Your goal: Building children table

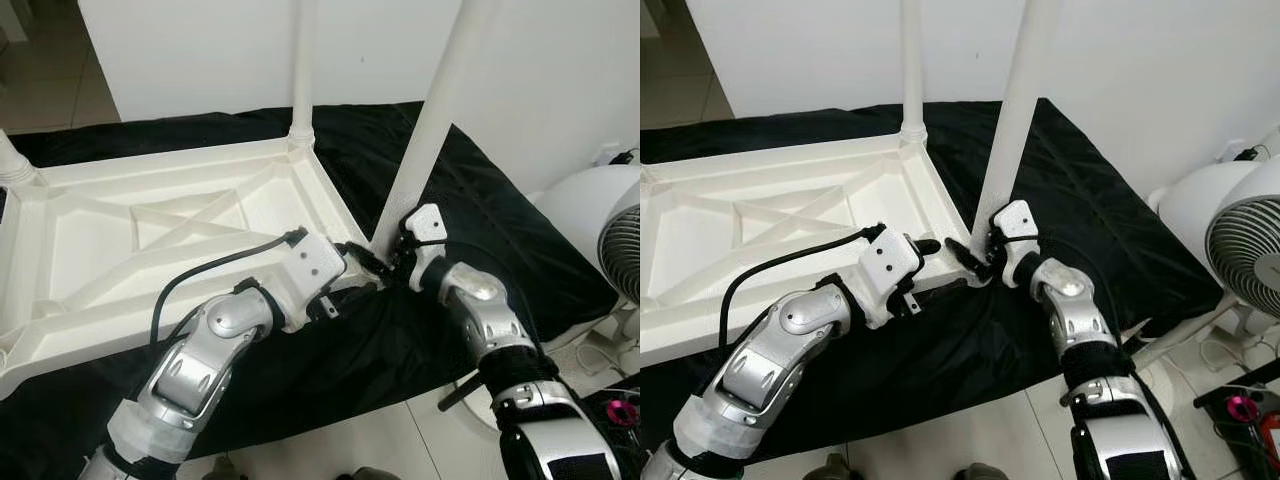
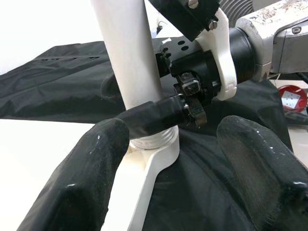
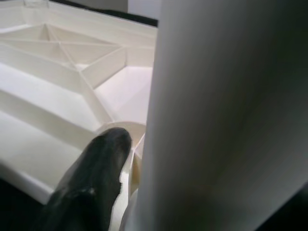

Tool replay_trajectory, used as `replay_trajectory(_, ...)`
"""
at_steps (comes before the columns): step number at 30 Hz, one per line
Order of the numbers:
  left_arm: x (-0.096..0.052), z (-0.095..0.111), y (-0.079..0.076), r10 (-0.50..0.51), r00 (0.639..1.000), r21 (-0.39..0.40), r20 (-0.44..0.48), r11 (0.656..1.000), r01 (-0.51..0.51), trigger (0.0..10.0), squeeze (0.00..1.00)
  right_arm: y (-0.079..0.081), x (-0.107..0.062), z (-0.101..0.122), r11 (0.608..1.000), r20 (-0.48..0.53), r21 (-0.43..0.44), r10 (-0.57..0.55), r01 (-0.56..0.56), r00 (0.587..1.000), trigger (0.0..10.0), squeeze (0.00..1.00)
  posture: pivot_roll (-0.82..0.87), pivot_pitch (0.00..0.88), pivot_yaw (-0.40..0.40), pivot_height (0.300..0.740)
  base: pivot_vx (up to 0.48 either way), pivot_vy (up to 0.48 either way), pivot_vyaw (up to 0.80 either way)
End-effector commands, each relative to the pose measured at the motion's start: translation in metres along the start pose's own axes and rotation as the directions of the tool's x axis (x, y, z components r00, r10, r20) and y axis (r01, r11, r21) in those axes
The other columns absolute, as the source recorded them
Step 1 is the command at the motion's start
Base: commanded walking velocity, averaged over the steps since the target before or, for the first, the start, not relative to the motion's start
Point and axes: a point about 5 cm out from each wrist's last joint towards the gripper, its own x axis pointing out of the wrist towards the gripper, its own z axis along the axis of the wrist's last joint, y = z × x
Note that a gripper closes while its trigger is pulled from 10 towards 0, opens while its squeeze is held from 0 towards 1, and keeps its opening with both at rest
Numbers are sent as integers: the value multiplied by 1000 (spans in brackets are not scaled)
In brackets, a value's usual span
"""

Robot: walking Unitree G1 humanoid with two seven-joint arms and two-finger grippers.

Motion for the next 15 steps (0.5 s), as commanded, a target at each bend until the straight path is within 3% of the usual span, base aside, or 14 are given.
replay_trajectory(1,-1,0,4,24,1000,14,-7,1000,-24,10000,0,-2,-2,-3,1000,-26,-16,18,-19,999,0,0,-26,0,-26,740,0,0,0)
replay_trajectory(11,-1,0,4,24,1000,16,-7,1000,-23,10000,0,-4,-14,-21,999,-61,49,9,-6,998,0,0,-30,0,-22,740,0,0,0)
replay_trajectory(12,-1,0,4,22,1000,16,-7,1000,-22,10000,0,-4,-15,-24,998,-61,65,-5,9,998,7804,0,-36,0,-17,740,0,0,0)
replay_trajectory(15,-1,0,4,21,1000,16,-8,1000,-21,10000,0,-4,-15,-25,997,-61,73,-14,18,998,7804,0,-36,0,-17,740,0,0,0)
